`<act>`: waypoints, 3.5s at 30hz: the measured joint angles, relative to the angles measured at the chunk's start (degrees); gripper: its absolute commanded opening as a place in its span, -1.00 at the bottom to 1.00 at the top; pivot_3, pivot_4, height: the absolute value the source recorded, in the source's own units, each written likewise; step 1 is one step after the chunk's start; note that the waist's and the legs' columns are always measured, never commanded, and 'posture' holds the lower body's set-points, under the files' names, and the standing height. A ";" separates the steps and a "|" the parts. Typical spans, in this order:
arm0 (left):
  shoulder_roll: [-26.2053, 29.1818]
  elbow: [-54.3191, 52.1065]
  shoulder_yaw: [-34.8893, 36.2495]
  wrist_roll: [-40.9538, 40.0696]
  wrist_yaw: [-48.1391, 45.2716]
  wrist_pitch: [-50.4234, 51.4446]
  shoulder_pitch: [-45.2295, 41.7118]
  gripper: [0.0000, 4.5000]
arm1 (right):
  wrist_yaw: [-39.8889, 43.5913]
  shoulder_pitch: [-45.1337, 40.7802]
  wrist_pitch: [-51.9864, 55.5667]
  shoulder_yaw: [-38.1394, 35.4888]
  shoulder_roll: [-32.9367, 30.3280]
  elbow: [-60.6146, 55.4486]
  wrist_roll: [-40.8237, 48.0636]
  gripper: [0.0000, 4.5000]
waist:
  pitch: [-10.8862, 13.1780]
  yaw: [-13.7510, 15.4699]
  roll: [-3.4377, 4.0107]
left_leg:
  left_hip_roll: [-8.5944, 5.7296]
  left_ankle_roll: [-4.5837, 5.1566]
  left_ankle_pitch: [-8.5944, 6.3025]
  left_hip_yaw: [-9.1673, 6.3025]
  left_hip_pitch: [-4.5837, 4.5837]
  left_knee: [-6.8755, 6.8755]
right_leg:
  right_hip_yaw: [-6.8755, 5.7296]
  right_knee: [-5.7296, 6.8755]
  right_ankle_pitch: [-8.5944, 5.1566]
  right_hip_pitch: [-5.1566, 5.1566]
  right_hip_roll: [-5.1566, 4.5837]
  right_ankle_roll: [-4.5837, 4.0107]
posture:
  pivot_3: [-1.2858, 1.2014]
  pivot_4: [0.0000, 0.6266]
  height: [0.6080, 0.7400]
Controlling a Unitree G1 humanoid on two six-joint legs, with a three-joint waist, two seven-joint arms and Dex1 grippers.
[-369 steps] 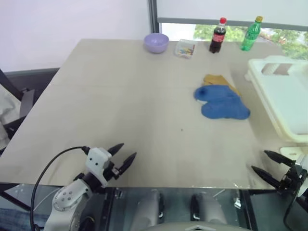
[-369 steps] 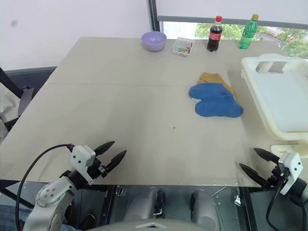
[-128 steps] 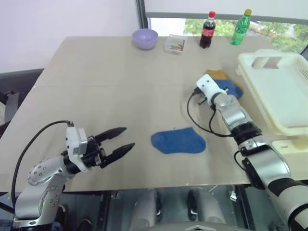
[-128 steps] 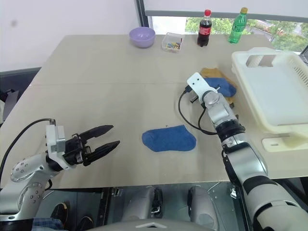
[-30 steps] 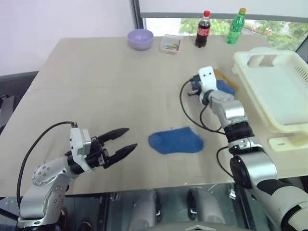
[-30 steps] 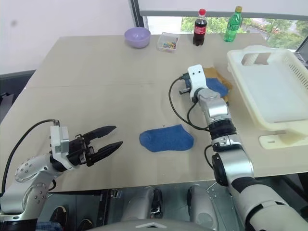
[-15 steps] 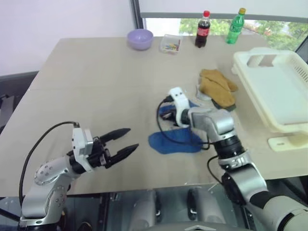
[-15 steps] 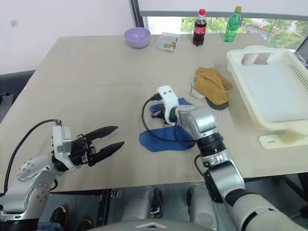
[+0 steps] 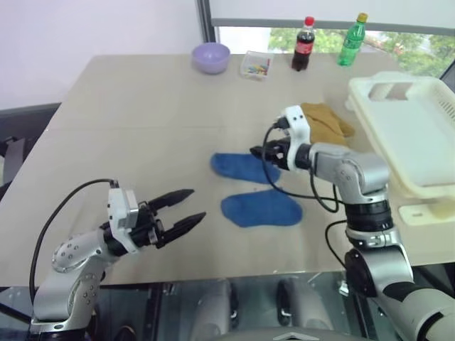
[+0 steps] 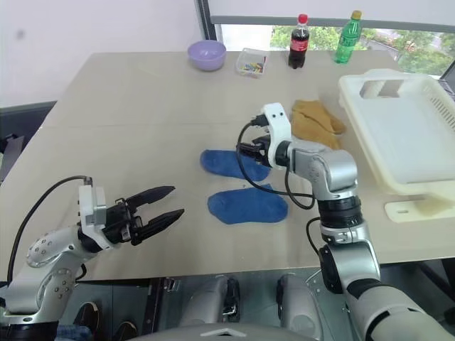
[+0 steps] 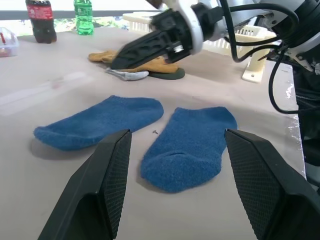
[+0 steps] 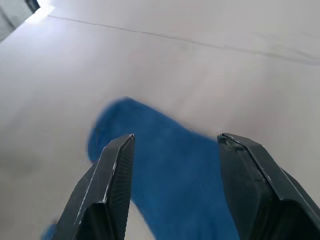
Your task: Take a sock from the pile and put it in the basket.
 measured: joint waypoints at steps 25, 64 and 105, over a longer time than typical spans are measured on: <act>-4.98 40.53 -14.40 24.09 14.33 1.66 -39.09 0.41 | -0.35 7.28 -8.88 12.11 -7.92 0.55 -8.01 -0.97 | -0.25 0.27 -0.40 | -0.11 0.01 0.01 0.05 0.13 0.05 | 0.06 0.08 0.01 0.09 0.04 0.03 | 0.03 -0.52 0.89; -5.24 6.76 -1.70 1.47 11.92 35.82 -19.24 -0.96 | 1.22 9.45 10.99 0.45 -9.95 -20.92 2.21 -1.00 | -0.27 0.10 -0.50 | -0.01 0.23 -0.13 0.19 0.32 0.03 | 0.37 0.47 -0.02 -0.01 -0.11 0.01 | 0.03 -0.52 0.89; -7.21 1.70 -11.31 -1.38 20.19 35.40 -13.62 -1.00 | -1.29 22.53 19.40 -2.06 -24.11 -34.01 14.87 0.98 | -0.27 1.40 -0.51 | -0.08 0.29 -0.18 -0.06 0.07 0.03 | 0.14 0.10 -0.05 0.00 -0.06 -0.03 | 0.03 -0.52 0.89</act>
